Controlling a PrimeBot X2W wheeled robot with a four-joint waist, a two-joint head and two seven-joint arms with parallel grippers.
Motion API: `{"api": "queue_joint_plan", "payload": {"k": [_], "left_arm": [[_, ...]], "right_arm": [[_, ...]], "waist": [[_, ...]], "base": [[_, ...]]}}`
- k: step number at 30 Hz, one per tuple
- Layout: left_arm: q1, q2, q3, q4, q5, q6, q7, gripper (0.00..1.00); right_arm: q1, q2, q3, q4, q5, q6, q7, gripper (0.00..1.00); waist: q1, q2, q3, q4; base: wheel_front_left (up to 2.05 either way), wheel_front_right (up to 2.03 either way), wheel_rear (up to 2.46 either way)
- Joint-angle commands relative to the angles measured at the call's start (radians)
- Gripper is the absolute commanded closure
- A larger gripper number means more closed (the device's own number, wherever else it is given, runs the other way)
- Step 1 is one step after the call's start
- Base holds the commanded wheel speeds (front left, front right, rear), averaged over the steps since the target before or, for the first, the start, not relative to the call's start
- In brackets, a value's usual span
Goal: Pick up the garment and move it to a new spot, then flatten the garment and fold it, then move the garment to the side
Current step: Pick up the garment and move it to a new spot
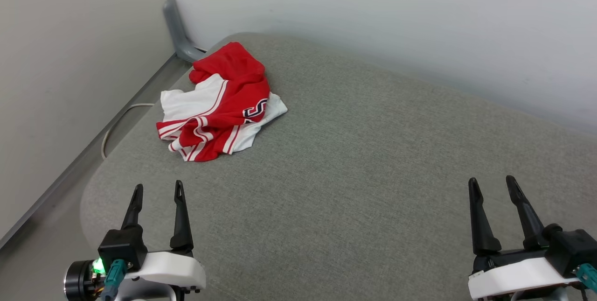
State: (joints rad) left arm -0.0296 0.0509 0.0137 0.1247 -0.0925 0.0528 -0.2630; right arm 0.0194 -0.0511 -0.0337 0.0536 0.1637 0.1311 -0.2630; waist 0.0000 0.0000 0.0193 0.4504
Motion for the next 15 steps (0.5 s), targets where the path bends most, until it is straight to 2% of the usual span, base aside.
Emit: {"api": "queue_joint_plan", "payload": {"k": [1, 6, 15], "left_arm": [[-0.003, -0.001, 0.003, -0.002, 0.0, 0.0, -0.003, 0.0], [0.001, -0.001, 0.005, -0.001, -0.006, 0.002, -0.003, 0.0], [0.021, -0.001, 0.03, -0.02, -0.023, 0.019, -0.003, 0.0]], "right_arm": [[0.0, 0.002, 0.0, -0.004, -0.004, -0.001, -0.003, 0.0], [-0.001, 0.002, 0.001, -0.004, -0.01, -0.001, -0.003, 0.0], [-0.024, 0.002, 0.025, 0.004, -0.024, -0.001, -0.003, 0.0]], "waist": [[0.0, 0.0, 0.004, 0.026], [0.0, 0.0, 0.007, 0.066], [0.0, 0.0, 0.023, 0.076]], "base": [[0.0, 0.0, 0.0], [0.0, 0.0, 0.0], [0.0, 0.0, 0.0]]}}
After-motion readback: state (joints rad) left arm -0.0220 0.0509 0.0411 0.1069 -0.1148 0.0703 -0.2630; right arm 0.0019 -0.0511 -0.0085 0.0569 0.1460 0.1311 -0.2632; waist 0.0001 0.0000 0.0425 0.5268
